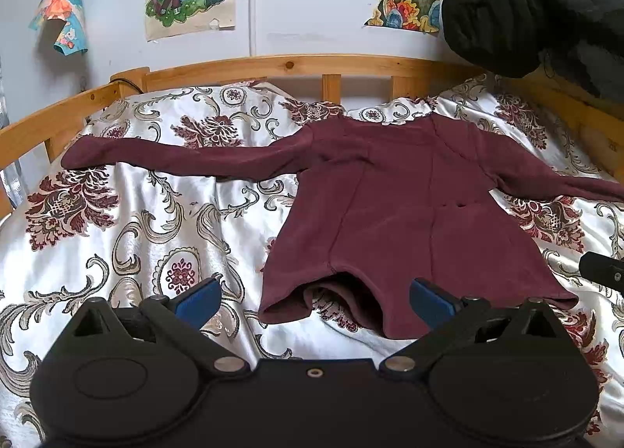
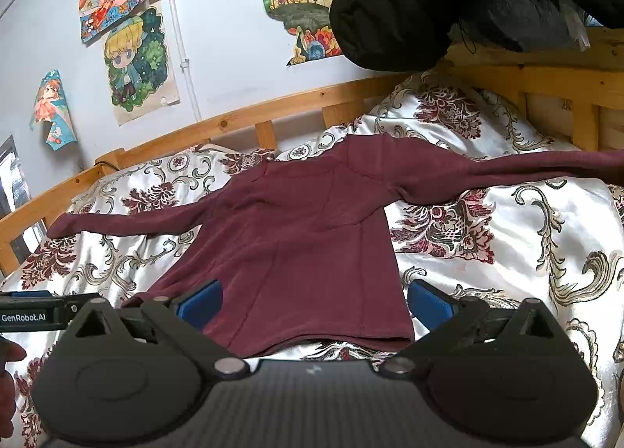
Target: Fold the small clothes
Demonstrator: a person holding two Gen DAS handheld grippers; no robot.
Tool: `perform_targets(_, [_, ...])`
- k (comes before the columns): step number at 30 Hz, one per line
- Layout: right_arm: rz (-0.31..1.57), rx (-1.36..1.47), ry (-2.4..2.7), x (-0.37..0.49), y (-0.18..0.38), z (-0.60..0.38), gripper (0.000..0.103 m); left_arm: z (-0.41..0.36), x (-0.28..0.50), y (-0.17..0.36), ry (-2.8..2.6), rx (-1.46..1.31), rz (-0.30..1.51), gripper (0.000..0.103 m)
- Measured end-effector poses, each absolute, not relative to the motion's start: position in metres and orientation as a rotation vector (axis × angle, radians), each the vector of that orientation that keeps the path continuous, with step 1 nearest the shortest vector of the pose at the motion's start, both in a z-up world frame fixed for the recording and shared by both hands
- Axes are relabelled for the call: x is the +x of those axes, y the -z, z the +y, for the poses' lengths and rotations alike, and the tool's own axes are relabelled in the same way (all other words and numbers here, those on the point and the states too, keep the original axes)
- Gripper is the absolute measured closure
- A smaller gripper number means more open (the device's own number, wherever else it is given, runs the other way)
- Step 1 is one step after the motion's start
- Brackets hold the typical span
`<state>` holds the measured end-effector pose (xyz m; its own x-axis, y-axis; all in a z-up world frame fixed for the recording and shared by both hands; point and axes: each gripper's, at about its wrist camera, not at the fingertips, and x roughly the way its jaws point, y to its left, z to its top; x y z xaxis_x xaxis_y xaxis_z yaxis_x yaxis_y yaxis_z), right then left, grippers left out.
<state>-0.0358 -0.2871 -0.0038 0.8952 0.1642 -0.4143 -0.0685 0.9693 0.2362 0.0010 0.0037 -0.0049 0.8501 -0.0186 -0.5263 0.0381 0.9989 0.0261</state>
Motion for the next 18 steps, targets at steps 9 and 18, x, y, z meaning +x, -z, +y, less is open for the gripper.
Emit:
perform_targets(9, [0.449, 0.221, -0.122, -0.0355, 0.0039, -0.2877, 0.0, 0.0019, 0.0005, 0.0064, 0.033, 0.038, 0.552, 0.001])
perform_targets(18, [0.454, 0.23, -0.115, -0.0355, 0.0049, -0.2884, 0.0, 0.0023, 0.0013, 0.0051, 0.033, 0.036, 0.556, 0.001])
